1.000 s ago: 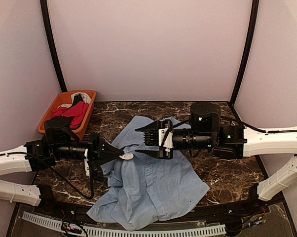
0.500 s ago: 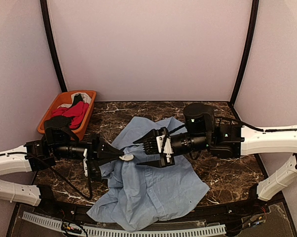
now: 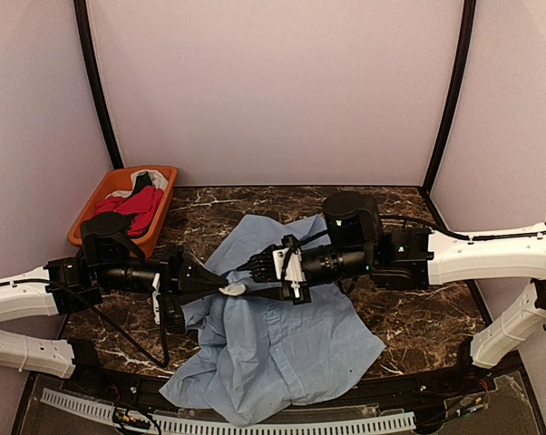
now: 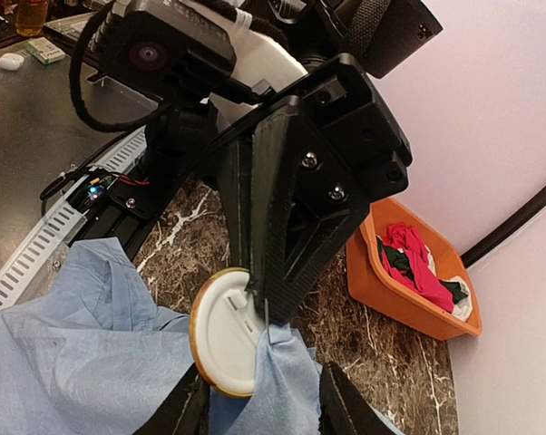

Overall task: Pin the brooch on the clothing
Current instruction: Close the brooch on the flattened clothing.

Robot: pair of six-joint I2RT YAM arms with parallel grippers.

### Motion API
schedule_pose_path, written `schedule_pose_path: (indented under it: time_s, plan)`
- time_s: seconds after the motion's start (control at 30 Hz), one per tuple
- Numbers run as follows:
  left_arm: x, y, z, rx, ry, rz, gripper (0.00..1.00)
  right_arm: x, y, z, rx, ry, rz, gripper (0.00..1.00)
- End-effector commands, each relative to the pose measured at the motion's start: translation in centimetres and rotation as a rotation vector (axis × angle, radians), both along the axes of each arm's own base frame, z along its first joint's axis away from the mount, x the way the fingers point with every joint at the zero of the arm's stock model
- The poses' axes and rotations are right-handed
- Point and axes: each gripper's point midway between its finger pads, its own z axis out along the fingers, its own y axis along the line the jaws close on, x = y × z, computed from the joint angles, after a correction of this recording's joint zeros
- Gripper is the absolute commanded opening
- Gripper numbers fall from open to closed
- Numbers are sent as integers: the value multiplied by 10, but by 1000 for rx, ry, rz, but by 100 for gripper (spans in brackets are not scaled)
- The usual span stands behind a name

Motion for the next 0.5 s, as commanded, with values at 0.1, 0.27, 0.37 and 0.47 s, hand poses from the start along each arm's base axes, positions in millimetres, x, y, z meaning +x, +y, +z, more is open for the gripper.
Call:
schedule_pose_path:
  time_s: [0.1, 0.27, 0.37, 0.47]
  plan:
    - [-6, -2, 8, -16, -10, -30, 1, -14, -3, 33, 113, -13, 71, 40]
    - [-5, -2, 7, -13, -9, -29, 1, -19, -5, 37, 121, -8, 99, 41]
    - [-5, -3, 7, -12, -9, -29, 1, -19, -3, 32, 104, 0, 101, 41]
    - [-5, -3, 7, -12, -8, -31, 1, -20, -2, 28, 91, 10, 110, 42]
